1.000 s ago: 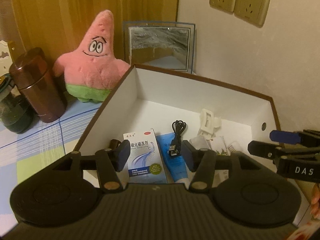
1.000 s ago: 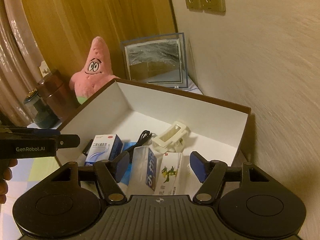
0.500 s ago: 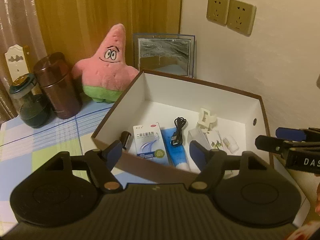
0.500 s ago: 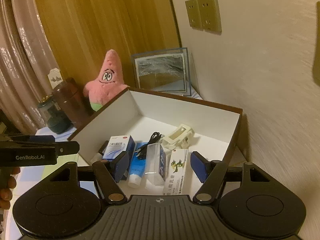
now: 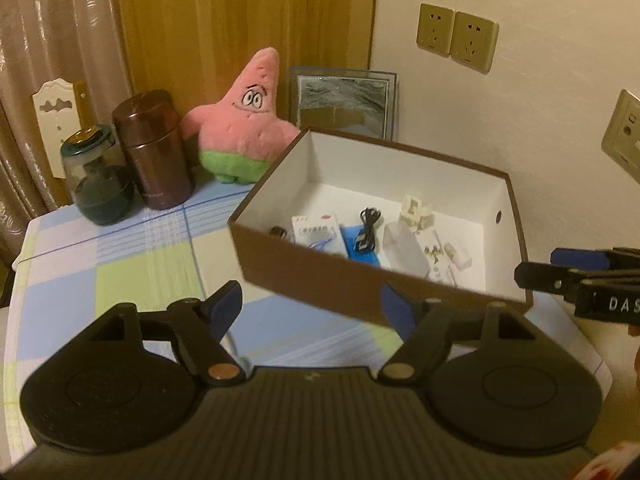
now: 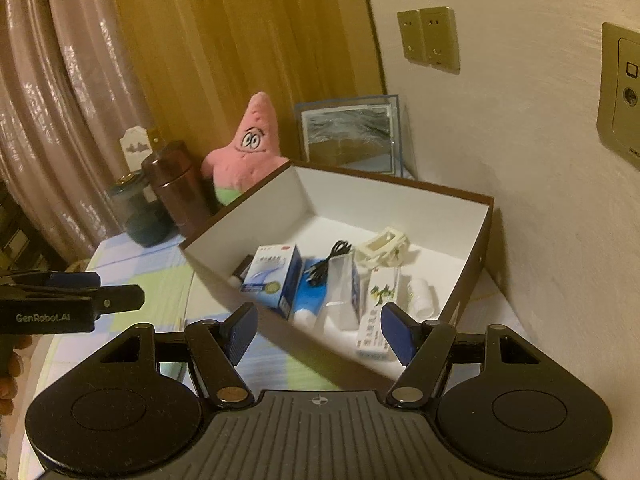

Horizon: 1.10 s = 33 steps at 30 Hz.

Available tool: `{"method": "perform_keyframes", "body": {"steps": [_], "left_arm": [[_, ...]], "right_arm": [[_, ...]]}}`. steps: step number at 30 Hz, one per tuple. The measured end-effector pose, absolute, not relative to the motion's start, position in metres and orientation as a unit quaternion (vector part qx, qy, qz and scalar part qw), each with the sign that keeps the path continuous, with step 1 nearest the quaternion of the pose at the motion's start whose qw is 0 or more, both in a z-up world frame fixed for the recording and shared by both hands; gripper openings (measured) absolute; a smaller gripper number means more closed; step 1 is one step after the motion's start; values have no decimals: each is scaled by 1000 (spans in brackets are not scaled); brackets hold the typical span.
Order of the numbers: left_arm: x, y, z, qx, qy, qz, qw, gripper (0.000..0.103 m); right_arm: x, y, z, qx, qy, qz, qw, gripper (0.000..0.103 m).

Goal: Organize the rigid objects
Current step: 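Withdraw both open tools from the box toward the purple bottle and fan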

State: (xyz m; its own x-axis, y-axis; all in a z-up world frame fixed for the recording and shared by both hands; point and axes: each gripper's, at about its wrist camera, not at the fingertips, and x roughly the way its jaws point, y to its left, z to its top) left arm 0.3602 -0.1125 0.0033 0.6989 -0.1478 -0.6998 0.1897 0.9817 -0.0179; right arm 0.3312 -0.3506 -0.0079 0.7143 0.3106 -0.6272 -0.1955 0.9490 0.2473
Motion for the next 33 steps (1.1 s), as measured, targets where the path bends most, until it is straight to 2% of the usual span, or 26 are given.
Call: {"method": "perform_keyframes", "body": {"steps": [12,27,33], "left_arm": [[311,-63,-4,11,390,-52,919,75],[272,-6,-46,-14,440,8,898,74],[267,10,-65,-23,458,19,888,71]], "right_arm": [[306,-311,-18,58,372,178,909,68],[290,-231,-57,25,423,255,869,68],[288,-204,-76,11,442,270,855,68]]}}
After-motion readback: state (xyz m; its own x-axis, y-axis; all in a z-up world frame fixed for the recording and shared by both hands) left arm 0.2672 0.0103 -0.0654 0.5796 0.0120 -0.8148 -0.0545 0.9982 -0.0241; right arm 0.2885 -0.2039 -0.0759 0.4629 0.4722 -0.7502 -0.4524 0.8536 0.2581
